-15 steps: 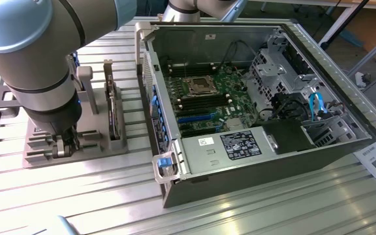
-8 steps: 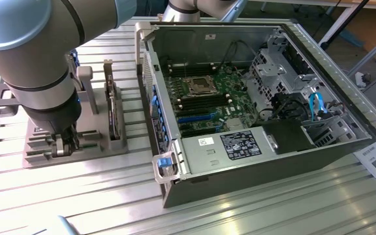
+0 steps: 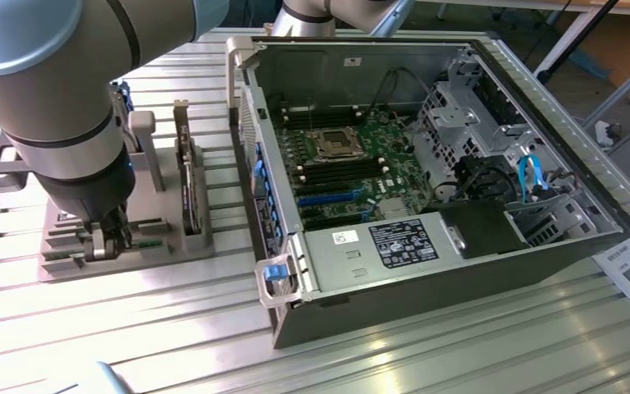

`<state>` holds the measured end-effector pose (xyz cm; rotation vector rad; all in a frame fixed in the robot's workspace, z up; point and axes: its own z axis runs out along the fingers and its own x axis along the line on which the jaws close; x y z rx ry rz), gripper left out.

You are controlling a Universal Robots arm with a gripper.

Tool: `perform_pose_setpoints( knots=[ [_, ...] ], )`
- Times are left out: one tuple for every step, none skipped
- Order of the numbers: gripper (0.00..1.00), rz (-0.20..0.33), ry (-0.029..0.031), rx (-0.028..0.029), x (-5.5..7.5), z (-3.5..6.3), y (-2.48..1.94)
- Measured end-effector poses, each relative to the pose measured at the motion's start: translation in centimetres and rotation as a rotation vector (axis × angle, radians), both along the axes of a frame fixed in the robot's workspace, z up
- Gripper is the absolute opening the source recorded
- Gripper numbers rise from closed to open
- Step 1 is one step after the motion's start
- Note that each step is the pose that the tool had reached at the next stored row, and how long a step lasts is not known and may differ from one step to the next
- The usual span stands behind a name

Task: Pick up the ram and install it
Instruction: 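Pick up the ram and move it above insertion slot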

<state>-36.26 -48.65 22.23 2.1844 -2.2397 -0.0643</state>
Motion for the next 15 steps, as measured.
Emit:
perform_pose_setpoints(
  knots=[
    [0.12,0.000,0.0000,0.0000,0.0,0.07,0.00],
    [0.12,0.000,-0.0001,0.0001,0.0,0.14,0.00],
    [0.12,0.000,0.0000,0.0000,0.0,0.22,0.00],
    [0.12,0.000,-0.0001,0.0001,0.0,0.30,0.00],
    [0.12,0.000,-0.0001,0.0001,0.0,0.39,0.00],
    [0.12,0.000,0.0000,0.0000,0.0,0.48,0.00],
    [0.12,0.000,-0.0001,0.0001,0.0,0.58,0.00],
    [0.12,0.000,-0.0001,0.0001,0.0,0.70,0.00],
    [0.12,0.000,0.0000,0.0000,0.0,0.78,0.00],
    [0.12,0.000,-0.0001,0.0000,0.0,0.86,0.00],
    [0.12,0.000,-0.0001,0.0001,0.0,0.94,0.00],
    [0.12,0.000,-0.0001,0.0001,0.0,1.03,0.00],
    [0.12,0.000,-0.0001,0.0001,0.0,1.20,0.00],
    [0.12,0.000,0.0000,0.0000,0.0,1.30,0.00],
    [0.12,0.000,0.0000,0.0000,0.0,1.42,0.00]
  ],
)
